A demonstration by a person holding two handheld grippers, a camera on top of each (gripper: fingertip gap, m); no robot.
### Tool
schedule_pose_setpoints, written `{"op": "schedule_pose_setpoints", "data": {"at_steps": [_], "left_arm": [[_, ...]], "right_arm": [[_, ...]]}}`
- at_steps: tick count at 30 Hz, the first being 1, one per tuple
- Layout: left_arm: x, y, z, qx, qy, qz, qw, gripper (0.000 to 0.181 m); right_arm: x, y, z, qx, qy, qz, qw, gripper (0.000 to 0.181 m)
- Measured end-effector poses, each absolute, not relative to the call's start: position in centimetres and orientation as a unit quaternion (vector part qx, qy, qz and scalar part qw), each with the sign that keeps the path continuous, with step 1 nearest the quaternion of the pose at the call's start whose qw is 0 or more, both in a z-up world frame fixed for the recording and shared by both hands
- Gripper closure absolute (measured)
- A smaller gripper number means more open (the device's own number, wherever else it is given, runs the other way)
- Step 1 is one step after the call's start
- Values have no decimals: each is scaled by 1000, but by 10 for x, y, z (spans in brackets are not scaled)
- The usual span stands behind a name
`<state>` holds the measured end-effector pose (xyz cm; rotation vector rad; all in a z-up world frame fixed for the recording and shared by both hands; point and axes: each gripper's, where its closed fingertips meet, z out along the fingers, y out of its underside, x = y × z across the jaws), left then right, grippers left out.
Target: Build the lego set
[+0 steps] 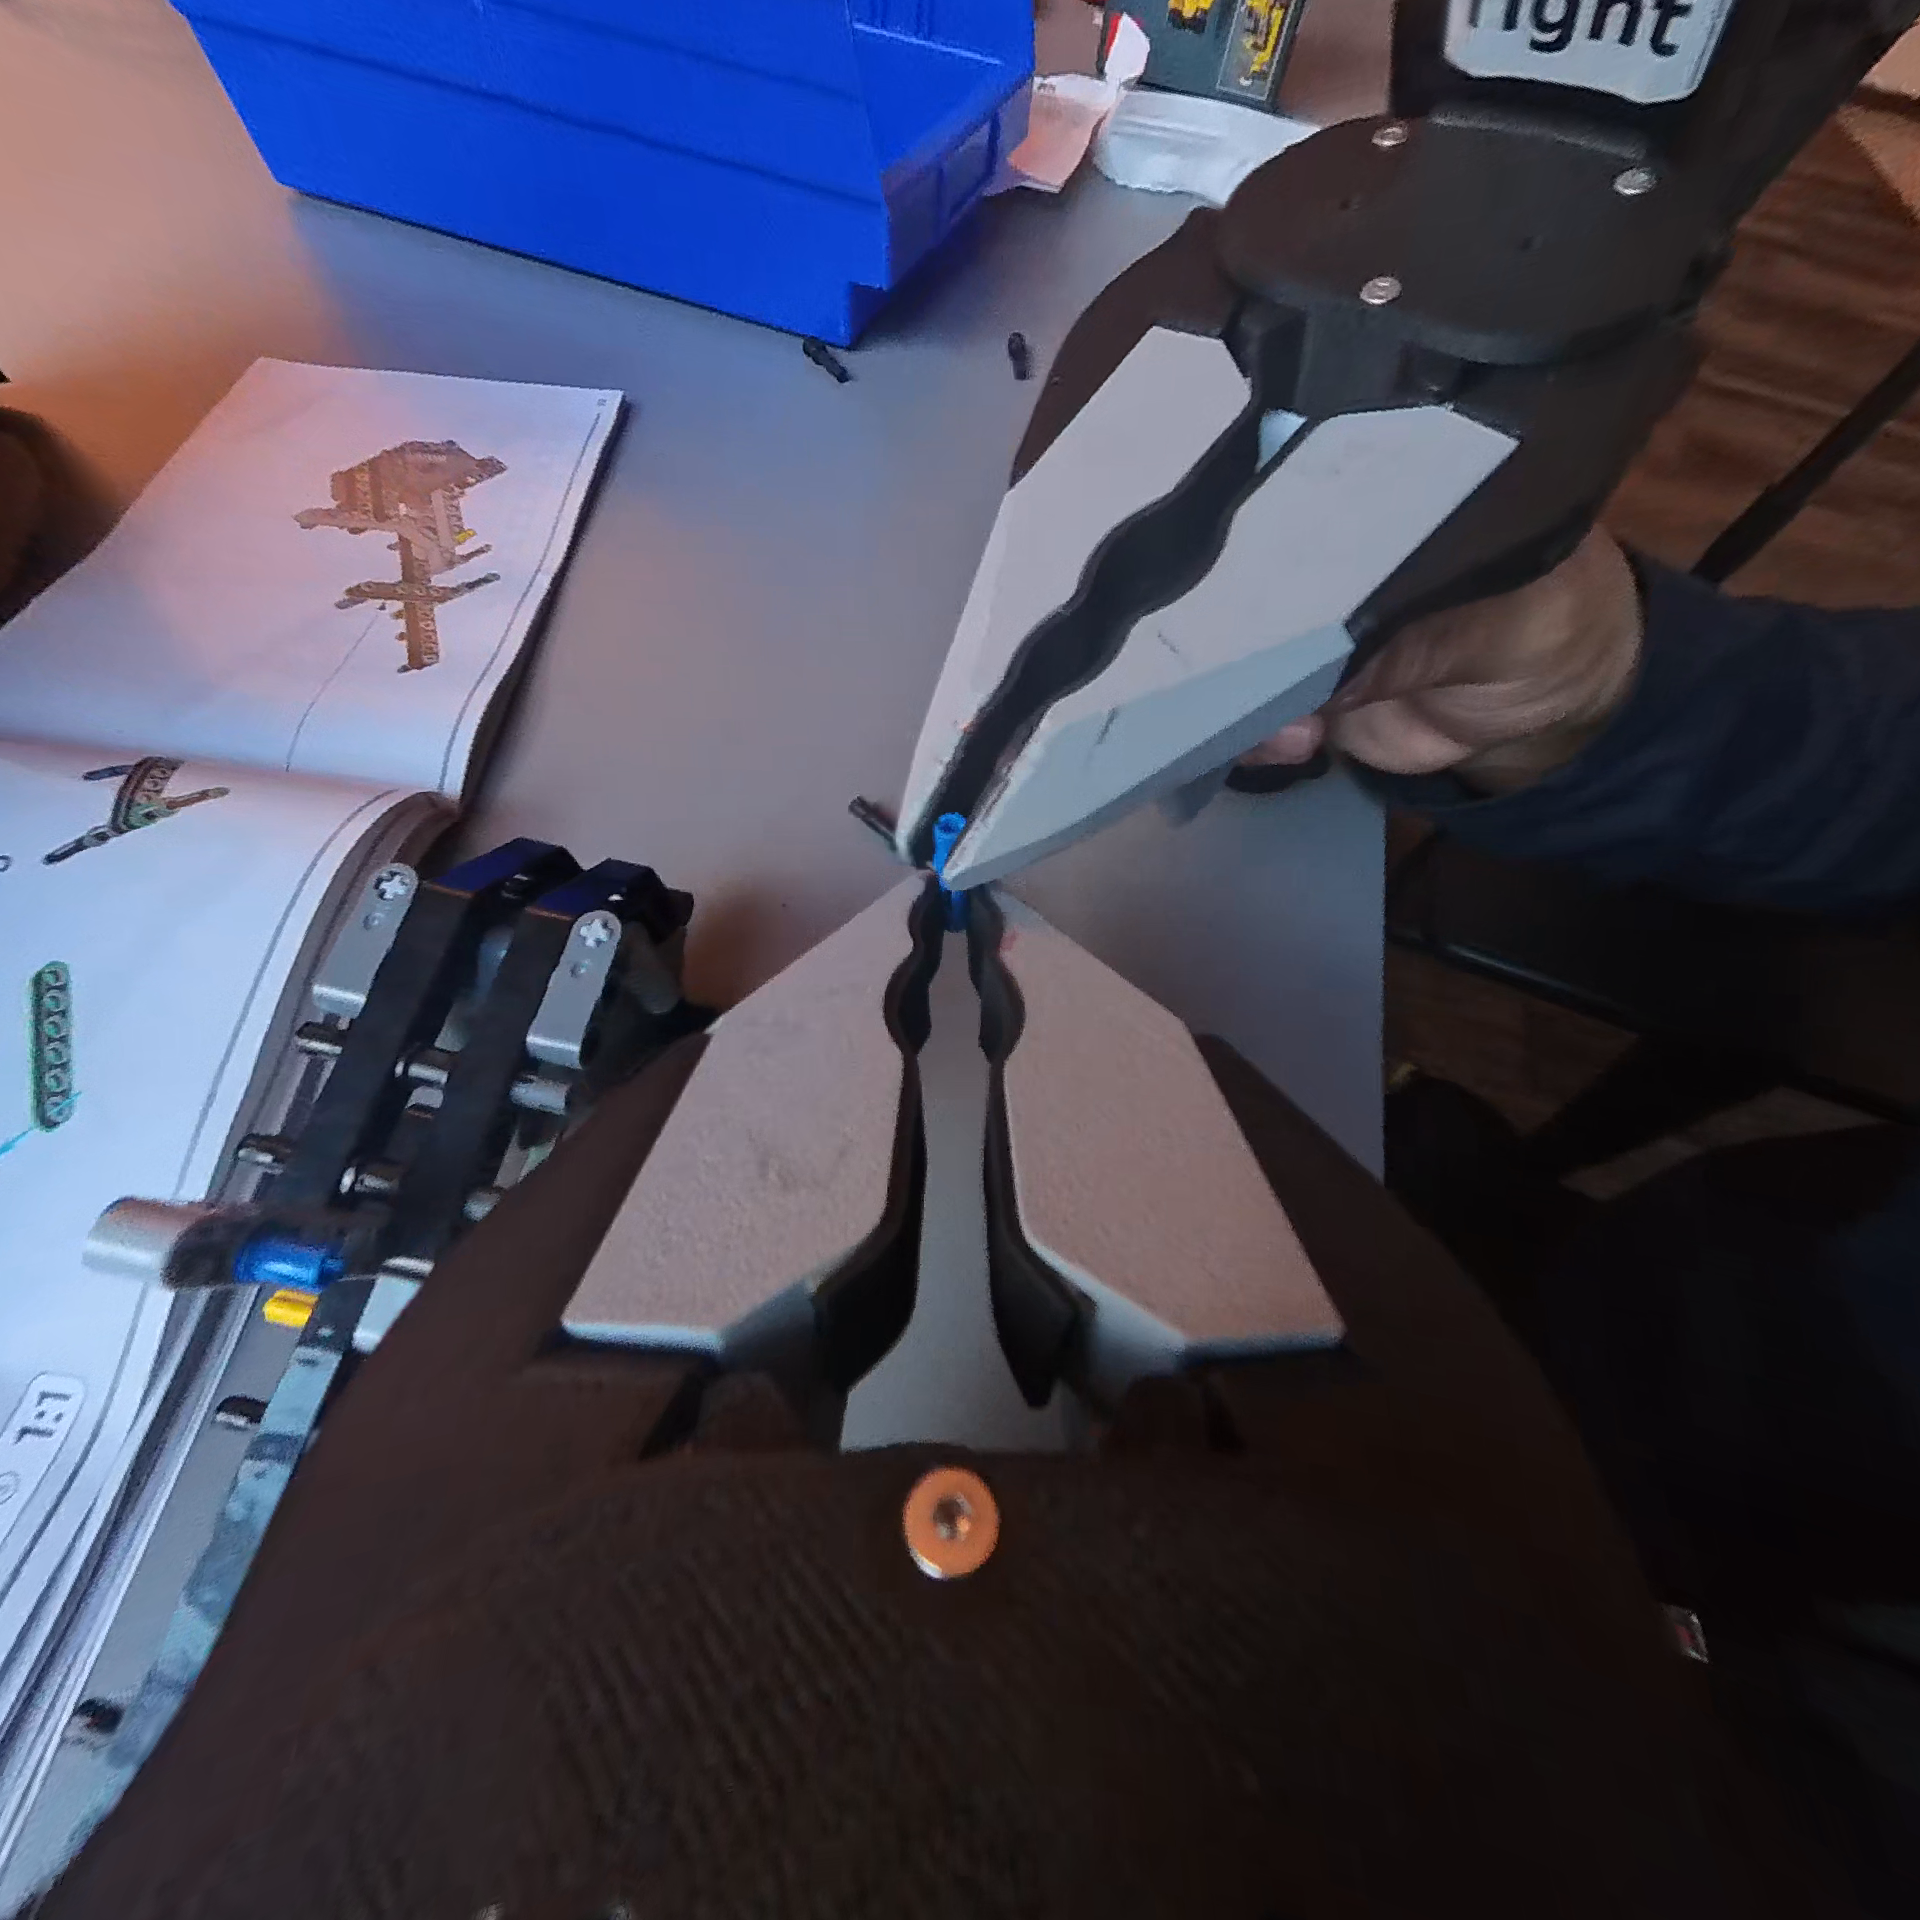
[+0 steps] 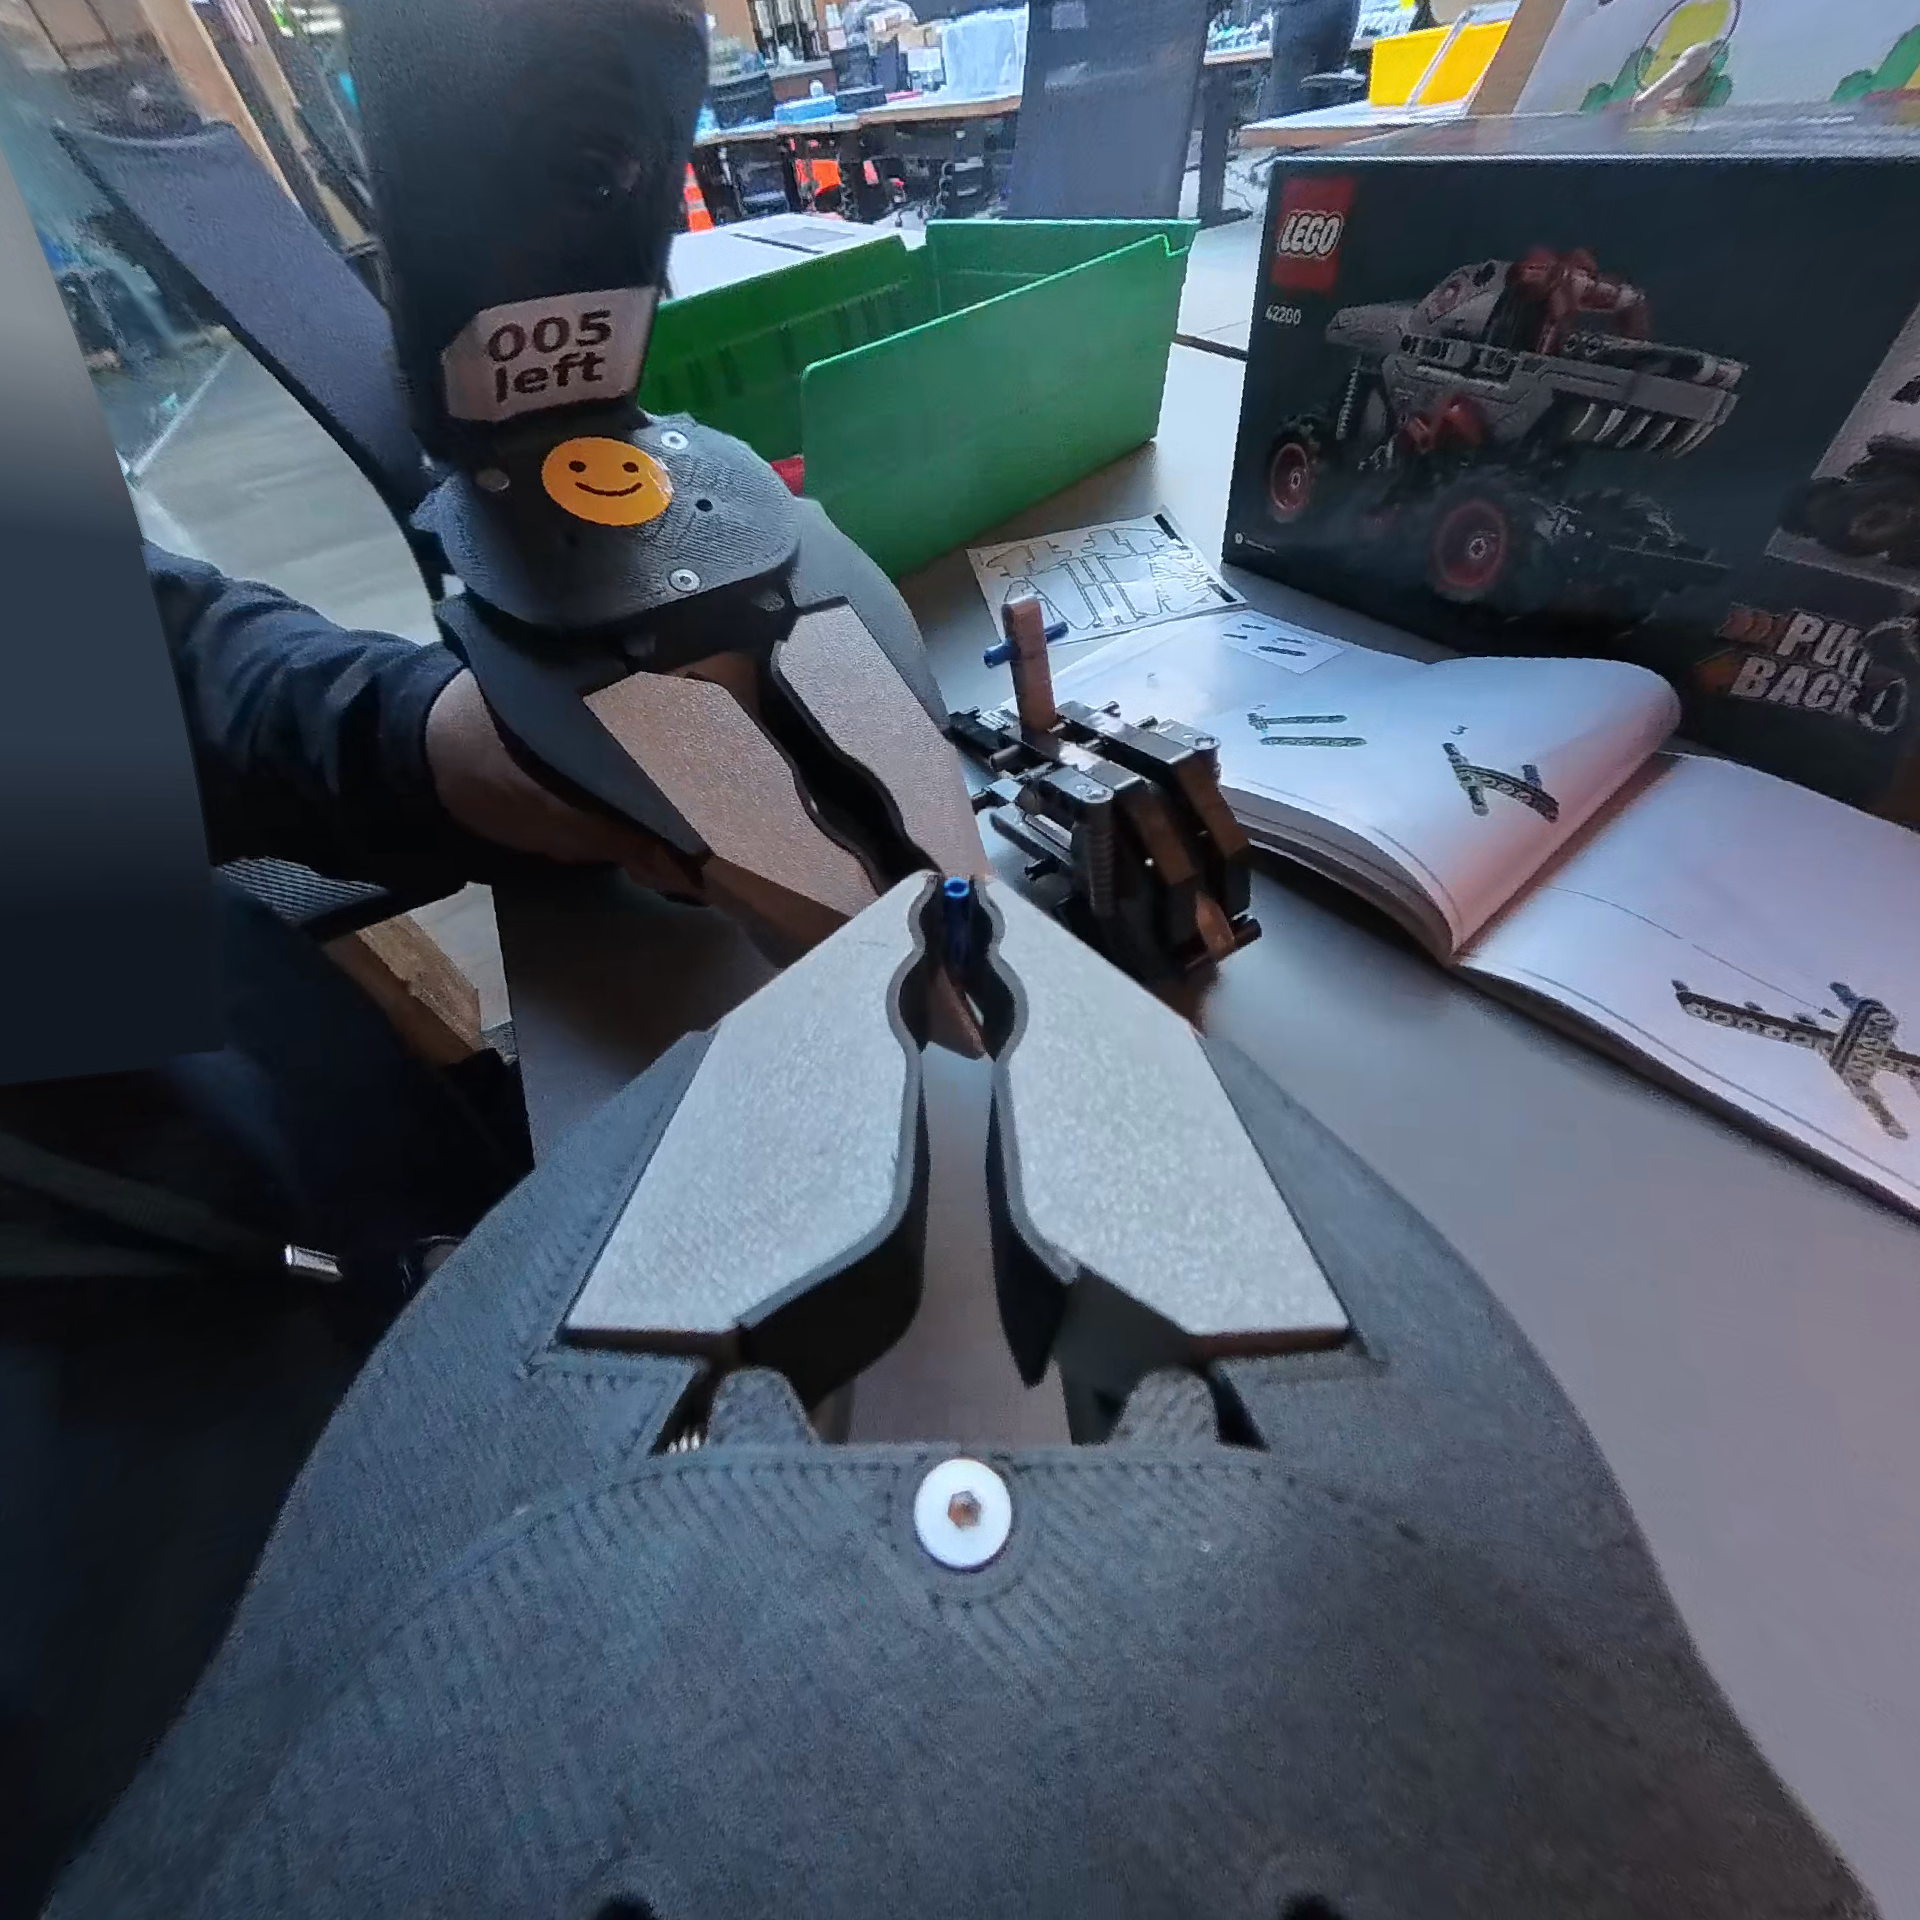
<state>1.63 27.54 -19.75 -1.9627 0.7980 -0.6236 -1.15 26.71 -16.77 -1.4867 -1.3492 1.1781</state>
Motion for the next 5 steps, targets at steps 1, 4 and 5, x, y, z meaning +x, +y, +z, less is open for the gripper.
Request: {"op": "schedule_pose_setpoints", "data": {"at_steps": [1,4,5], "left_arm": [[18,275,-198,-793,323,-264,445,179],[22,272,-200,-792,328,-283,430,172],[23,271,-202,-793,335,-280,426,170]], "right_arm": [[-9,268,-168,-589,-529,471,390,180],[11,285,-156,-594,-483,509,393,180],[21,295,-152,-600,-465,517,394,180]]}}
